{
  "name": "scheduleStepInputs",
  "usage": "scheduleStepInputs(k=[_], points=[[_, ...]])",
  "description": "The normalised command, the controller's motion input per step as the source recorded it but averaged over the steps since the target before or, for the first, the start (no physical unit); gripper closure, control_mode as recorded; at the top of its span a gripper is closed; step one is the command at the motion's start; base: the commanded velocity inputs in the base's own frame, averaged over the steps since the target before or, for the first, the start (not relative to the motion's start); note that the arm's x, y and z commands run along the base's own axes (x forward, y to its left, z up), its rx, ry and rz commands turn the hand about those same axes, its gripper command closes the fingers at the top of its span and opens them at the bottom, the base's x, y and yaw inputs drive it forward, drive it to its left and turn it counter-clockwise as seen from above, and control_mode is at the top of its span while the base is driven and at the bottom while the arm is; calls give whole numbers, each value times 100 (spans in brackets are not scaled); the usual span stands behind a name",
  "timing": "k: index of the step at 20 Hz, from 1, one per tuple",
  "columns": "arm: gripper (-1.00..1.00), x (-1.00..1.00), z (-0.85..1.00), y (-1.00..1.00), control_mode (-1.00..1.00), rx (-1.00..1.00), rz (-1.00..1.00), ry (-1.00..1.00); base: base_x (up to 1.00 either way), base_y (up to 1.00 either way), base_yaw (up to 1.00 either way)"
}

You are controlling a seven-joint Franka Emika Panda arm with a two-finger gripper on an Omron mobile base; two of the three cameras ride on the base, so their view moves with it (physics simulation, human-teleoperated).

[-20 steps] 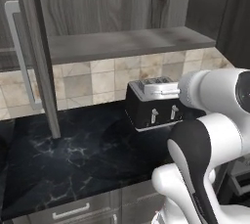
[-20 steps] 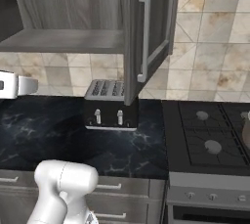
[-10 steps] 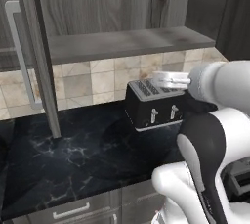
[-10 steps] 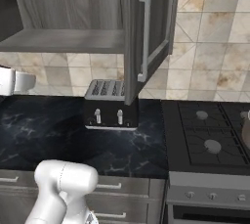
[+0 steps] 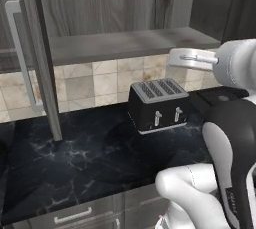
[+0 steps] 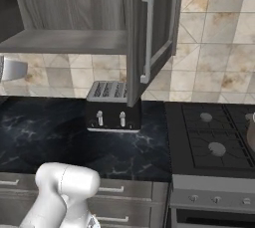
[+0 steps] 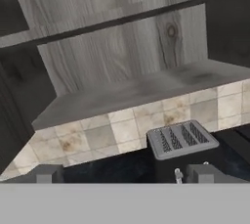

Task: Open the cabinet and move the ladle to the pot. Then close the cabinet.

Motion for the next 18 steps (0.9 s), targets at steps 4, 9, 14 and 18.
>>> scheduleStepInputs(k=[4, 9, 14, 18], points=[[-100, -50, 12, -18, -100, 7, -3, -6, 0, 0, 0], [-100, -97, -7, -72, -100, 10, -7, -13, 0, 0, 0], [-100, -80, 12, -79, -100, 5, -2, -22, 0, 0, 0], [-100, -38, 48, -37, -100, 3, -1, -18, 0, 0, 0]])
